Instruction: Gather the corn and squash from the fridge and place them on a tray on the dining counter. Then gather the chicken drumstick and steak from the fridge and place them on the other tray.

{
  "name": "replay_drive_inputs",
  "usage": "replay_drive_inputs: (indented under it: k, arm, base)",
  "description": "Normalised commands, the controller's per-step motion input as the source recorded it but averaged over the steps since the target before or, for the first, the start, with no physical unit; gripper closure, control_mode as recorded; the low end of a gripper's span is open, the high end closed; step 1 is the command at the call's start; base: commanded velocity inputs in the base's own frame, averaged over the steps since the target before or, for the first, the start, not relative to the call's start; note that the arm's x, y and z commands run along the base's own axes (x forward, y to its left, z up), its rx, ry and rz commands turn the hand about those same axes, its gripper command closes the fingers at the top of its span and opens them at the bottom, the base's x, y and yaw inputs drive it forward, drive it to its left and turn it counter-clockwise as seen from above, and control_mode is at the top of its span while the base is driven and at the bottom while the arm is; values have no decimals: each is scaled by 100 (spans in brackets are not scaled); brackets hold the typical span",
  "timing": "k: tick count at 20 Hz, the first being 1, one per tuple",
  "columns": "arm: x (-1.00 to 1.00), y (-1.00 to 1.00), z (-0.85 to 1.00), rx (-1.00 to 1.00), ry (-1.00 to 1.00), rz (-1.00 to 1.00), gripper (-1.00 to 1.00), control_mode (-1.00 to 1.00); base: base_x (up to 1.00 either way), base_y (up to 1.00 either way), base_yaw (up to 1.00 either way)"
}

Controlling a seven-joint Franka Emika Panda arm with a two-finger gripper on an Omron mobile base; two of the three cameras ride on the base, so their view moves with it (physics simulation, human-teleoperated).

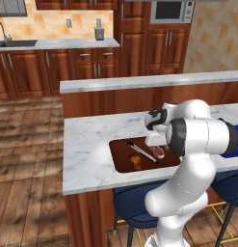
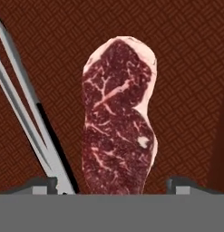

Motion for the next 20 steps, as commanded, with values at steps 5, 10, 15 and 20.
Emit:
replay_drive_inputs:
  k: [5,10,15,20]
  arm:
    - [-39,11,47,0,-8,0,-100,-100]
    - [-89,9,79,0,-19,0,-100,-100]
    - [-93,11,89,0,-22,-2,-100,-100]
    - [-98,20,92,-2,-24,-1,-100,-100]
  base:
    - [0,0,0]
    - [0,0,0]
    - [0,0,0]
    - [0,0,0]
